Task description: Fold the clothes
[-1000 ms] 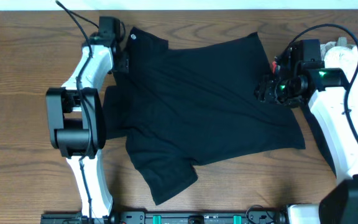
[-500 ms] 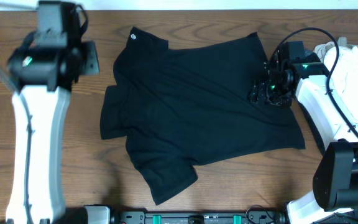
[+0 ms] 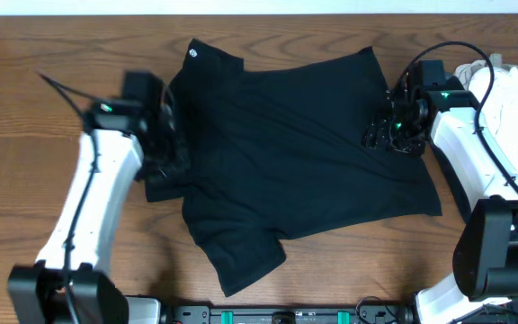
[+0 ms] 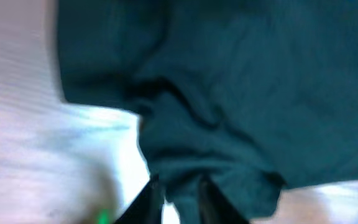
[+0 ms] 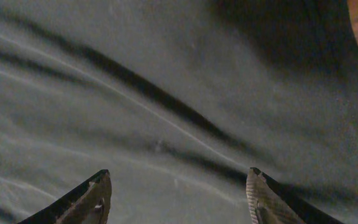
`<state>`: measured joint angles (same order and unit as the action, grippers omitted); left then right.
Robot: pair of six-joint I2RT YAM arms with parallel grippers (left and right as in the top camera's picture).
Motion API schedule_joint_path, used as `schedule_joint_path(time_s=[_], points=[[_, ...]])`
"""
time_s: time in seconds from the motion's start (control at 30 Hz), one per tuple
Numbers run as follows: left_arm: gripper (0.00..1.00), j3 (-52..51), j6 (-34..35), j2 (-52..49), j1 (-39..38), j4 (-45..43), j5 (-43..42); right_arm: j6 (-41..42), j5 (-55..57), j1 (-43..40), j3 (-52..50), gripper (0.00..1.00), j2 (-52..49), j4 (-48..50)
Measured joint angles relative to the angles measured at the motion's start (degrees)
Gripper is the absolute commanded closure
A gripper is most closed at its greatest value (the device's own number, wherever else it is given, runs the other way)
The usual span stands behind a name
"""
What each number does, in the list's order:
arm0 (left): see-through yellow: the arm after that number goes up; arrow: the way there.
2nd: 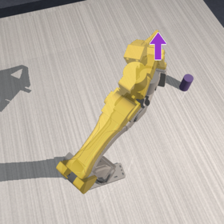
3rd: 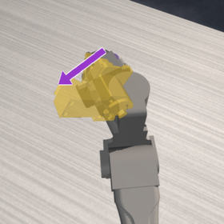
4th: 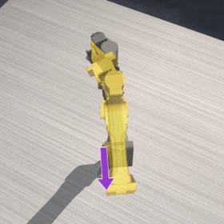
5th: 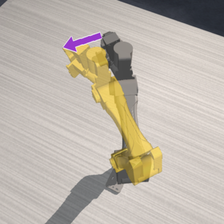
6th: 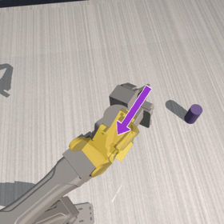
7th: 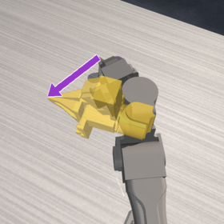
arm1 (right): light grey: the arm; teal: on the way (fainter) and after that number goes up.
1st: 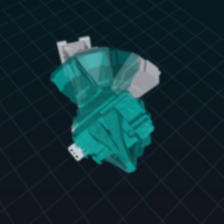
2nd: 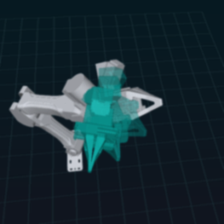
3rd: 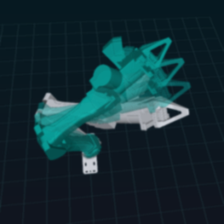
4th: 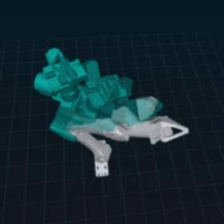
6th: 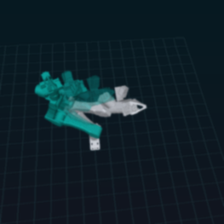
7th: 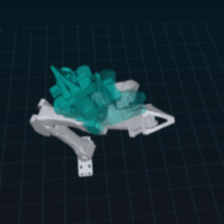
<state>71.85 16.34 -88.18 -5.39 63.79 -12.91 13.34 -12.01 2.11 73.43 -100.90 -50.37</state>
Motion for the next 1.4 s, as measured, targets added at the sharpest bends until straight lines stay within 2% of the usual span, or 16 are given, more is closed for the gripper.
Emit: schedule_joint_path(time_s=[0.13,0.27,0.4,0.57,0.77,0.83,0.93,1.03,1.2,1.4], points=[[0.94,-12.61,2.78,-0.13,-0.68,-8.33,-3.17,-0.02,-0.02,0.00,0.00,0.32,0.00,-0.42],[0.94,-23.58,7.08,-0.13,-0.68,-19.69,-6.14,-0.15,0.00,0.00,0.00,0.33,0.00,-0.33],[0.94,-29.79,10.78,-0.13,-0.68,-27.26,-6.82,-0.20,0.00,0.00,0.00,0.34,0.00,-0.42],[0.94,-31.69,14.47,-0.13,-0.61,-25.94,-5.68,-0.20,0.00,0.00,0.00,0.36,0.00,-1.36],[0.94,-32.09,16.09,-0.13,3.39,-16.65,-2.67,-0.42,0.11,0.00,0.00,0.34,0.00,-1.57],[0.94,-32.09,15.80,-0.13,6.12,-15.28,-1.60,-0.63,0.50,0.00,0.00,0.37,0.00,-0.55],[0.94,-32.09,14.64,-0.13,10.16,-14.67,-0.22,-1.25,1.22,0.00,-0.09,0.51,0.00,4.15],[0.94,-32.09,13.33,-0.13,12.68,-14.69,0.20,-1.70,1.27,0.02,-0.46,0.62,0.00,9.94],[0.94,-32.09,11.82,-0.13,13.44,-14.84,0.39,-2.05,0.17,0.37,-0.63,0.76,-2.84,18.14],[0.94,-32.00,9.09,0.83,13.49,-16.28,-8.11,-1.31,-1.27,1.16,-0.79,0.89,-11.85,26.14]])
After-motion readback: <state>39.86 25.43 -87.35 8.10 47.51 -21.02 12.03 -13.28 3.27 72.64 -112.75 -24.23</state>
